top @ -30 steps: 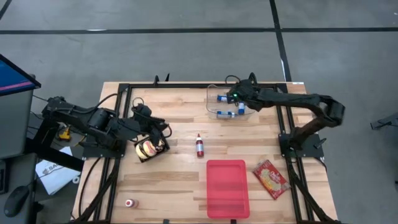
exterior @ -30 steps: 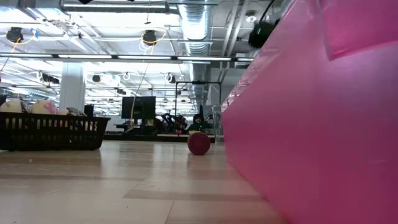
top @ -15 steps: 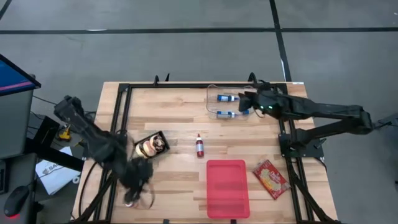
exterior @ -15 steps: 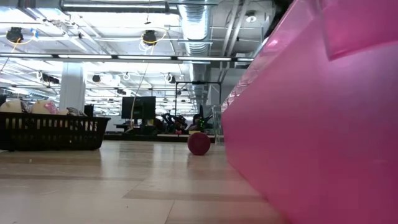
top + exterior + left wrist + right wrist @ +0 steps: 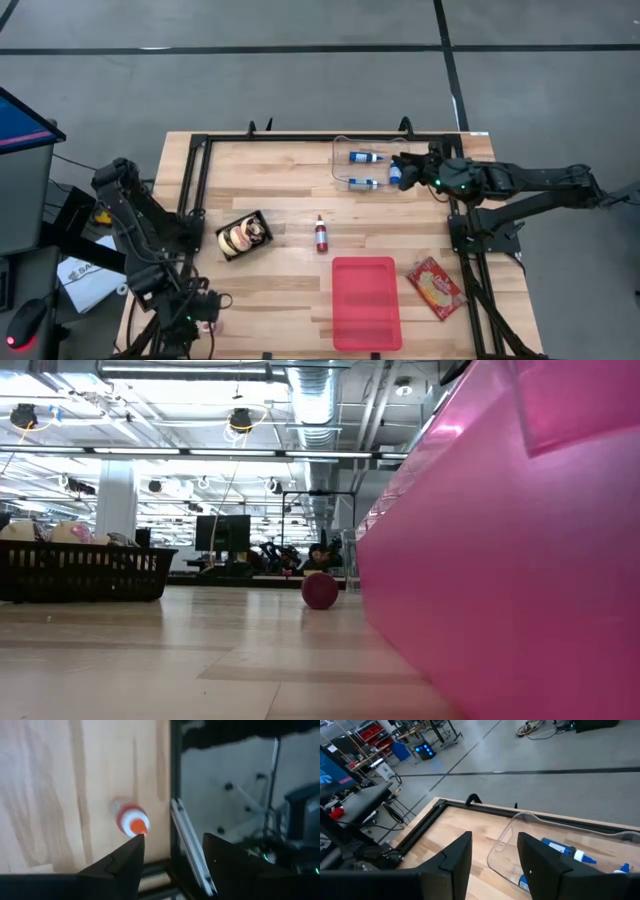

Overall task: Pick & Place Food Item
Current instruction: Put the orange food coloring bottle into the transparent bin

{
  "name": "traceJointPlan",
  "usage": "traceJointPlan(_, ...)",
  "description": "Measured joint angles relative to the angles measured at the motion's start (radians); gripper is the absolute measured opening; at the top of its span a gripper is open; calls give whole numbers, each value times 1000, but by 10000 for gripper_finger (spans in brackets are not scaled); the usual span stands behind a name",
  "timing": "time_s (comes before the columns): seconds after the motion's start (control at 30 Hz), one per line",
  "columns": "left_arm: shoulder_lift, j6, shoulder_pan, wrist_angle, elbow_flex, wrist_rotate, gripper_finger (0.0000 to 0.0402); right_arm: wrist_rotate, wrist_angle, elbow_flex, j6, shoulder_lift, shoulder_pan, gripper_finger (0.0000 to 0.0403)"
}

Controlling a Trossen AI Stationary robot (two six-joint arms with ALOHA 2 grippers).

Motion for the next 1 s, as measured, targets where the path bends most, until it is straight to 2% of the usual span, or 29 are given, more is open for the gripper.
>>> traceJointPlan(0.2,24,-31,0,10,-30,-37,215,20,-11,0,1,9,19,144)
traceJointPlan(0.43,89,-35,-22,10,-34,-38,209,24,-63,0,34,5,19,141)
traceJointPlan(0.6,128,-94,-38,11,-34,-38,209,24,-65,0,37,5,18,141)
traceJointPlan(1.0,151,-162,-43,9,-57,-82,225,24,-68,0,36,5,18,141)
